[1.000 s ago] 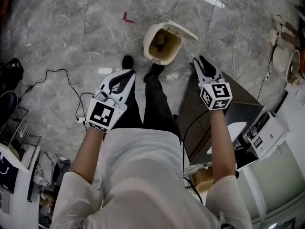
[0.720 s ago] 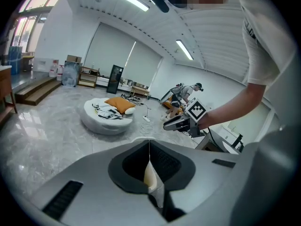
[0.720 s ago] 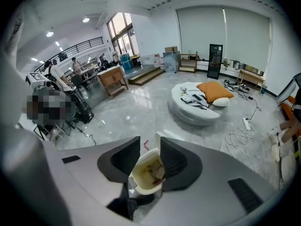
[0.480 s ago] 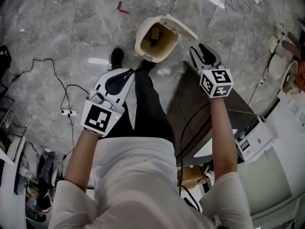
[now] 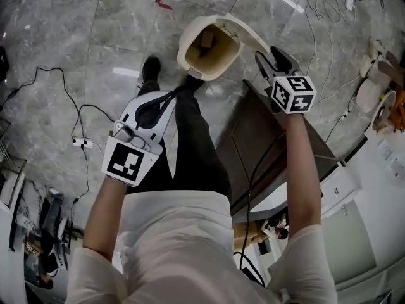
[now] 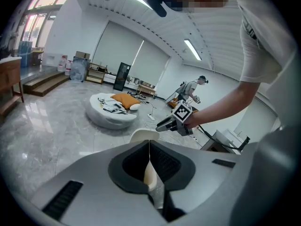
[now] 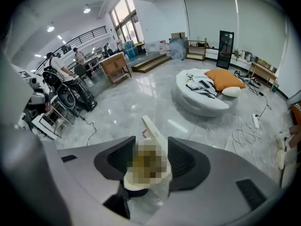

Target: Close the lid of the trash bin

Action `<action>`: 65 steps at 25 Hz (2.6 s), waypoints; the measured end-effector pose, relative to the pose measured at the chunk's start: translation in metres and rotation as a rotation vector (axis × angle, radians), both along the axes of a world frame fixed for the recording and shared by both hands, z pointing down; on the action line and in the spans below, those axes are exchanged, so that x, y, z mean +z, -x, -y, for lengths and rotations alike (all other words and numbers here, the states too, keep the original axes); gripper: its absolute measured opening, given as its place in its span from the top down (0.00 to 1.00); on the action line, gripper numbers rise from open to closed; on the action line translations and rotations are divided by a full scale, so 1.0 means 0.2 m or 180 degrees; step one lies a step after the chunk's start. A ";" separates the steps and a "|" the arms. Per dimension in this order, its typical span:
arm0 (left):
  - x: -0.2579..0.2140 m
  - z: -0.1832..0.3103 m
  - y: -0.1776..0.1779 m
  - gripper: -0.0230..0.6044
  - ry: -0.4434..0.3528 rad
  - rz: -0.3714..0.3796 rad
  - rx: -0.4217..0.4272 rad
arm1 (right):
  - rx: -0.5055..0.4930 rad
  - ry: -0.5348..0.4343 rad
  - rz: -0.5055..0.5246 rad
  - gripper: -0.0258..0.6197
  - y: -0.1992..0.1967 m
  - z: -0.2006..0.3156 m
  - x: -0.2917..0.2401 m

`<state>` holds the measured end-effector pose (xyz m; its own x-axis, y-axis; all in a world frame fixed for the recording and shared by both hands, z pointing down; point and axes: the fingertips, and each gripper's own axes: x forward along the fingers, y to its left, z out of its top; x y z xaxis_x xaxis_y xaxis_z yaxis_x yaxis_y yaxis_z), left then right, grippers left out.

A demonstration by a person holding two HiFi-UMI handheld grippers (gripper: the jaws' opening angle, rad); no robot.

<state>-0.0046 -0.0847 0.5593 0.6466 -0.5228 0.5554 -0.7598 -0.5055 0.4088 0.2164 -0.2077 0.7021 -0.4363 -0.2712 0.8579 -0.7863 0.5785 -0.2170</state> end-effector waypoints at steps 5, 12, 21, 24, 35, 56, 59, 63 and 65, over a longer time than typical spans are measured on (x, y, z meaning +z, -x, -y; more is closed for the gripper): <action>0.05 -0.03 0.03 0.93 0.0088 0.0010 -0.0081 | 0.0040 0.0158 0.0014 0.61 -0.02 0.03 0.11; 0.11 -0.04 0.04 0.93 0.0141 -0.0002 -0.0102 | 0.0082 0.0173 0.0001 0.60 -0.02 0.04 0.18; 0.14 -0.07 0.05 0.93 0.0197 -0.0016 -0.0055 | 0.0147 0.0153 0.0121 0.59 0.02 -0.06 0.16; 0.16 -0.08 0.05 0.93 0.0214 -0.0009 -0.0022 | 0.0143 0.0192 0.0167 0.59 0.05 -0.13 0.17; 0.20 -0.13 0.03 0.93 0.0257 -0.0012 0.0073 | 0.0205 0.0359 0.0323 0.59 0.13 -0.37 0.21; 0.30 -0.17 0.05 0.93 0.0371 0.0032 0.0180 | 0.0204 0.0743 0.0403 0.59 0.25 -0.69 0.43; 0.31 -0.17 0.04 0.93 0.0380 0.0039 0.0195 | 0.0199 0.0806 0.0410 0.59 0.27 -0.73 0.46; 0.35 -0.18 0.04 0.93 0.0384 0.0065 0.0236 | 0.0196 0.0870 0.0403 0.59 0.28 -0.78 0.52; 0.37 -0.18 0.04 0.93 0.0395 0.0072 0.0240 | 0.0199 0.0898 0.0397 0.59 0.29 -0.80 0.55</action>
<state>-0.0133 -0.0485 0.6325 0.6681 -0.3995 0.6277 -0.7313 -0.5082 0.4549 0.1577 -0.0467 0.8126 -0.5329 -0.0597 0.8441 -0.7756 0.4332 -0.4591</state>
